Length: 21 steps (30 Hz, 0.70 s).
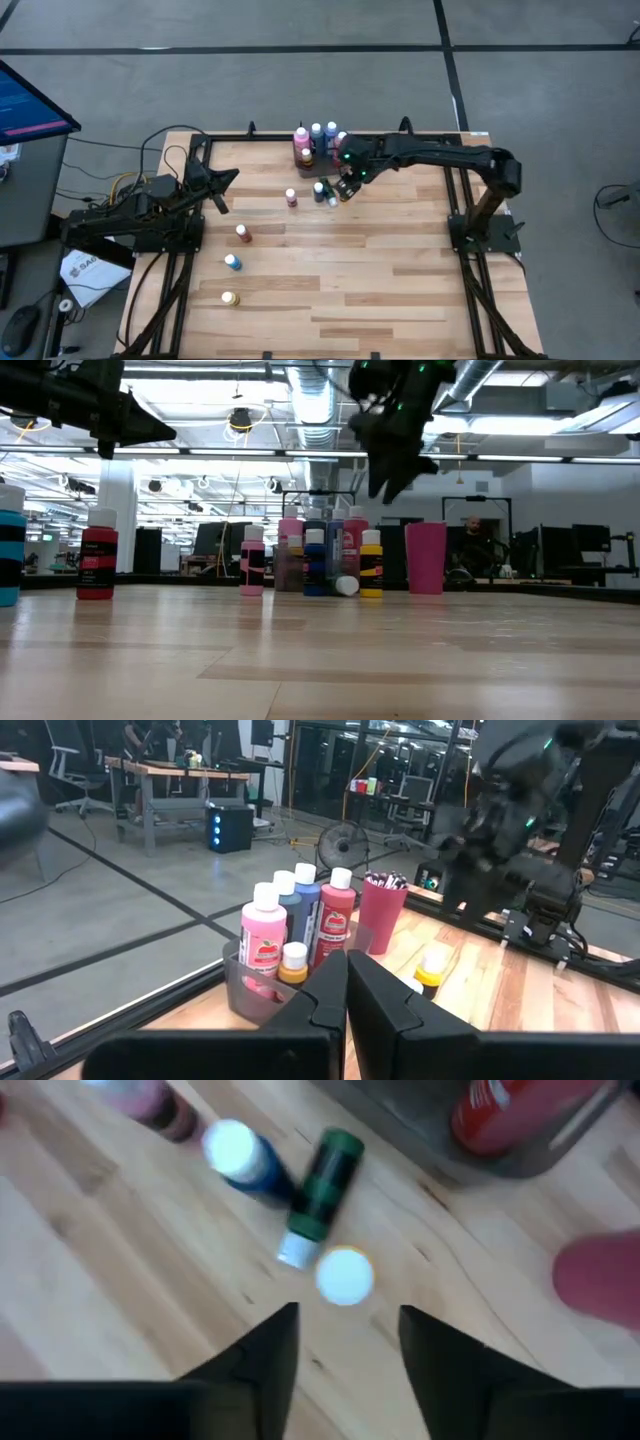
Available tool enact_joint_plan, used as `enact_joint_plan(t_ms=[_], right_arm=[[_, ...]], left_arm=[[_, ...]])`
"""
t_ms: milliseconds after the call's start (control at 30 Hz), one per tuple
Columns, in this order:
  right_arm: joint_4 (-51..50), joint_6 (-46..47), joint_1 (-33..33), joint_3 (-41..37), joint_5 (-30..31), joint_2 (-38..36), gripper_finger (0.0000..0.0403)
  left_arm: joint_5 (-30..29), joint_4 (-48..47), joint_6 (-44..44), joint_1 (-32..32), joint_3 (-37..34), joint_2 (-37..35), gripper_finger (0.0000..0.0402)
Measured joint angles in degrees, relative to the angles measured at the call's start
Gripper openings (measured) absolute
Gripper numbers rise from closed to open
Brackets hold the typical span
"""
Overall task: Pick & Place Paint Supplies
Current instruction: Put the orange paint bottle into the gray bin
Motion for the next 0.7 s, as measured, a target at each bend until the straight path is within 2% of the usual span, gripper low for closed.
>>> enact_joint_plan(t_ms=[133, 267, 700], right_arm=[[2.25, 1.18, -0.52, 0.15, -0.04, 3.99, 0.0213], [2.13, 2.67, -1.3, 0.02, -0.22, 6.46, 0.0232], [1.3, 1.63, -1.2, 0.08, -0.68, 8.28, 0.0203]], left_arm=[[0.02, -0.07, -1.03, 0.0, 0.0, 0.24, 0.0002], [0.02, -0.09, -1.36, -0.01, 0.02, 0.57, 0.0002], [0.02, 0.0, -1.44, 0.0, 0.02, 0.72, 0.0002]])
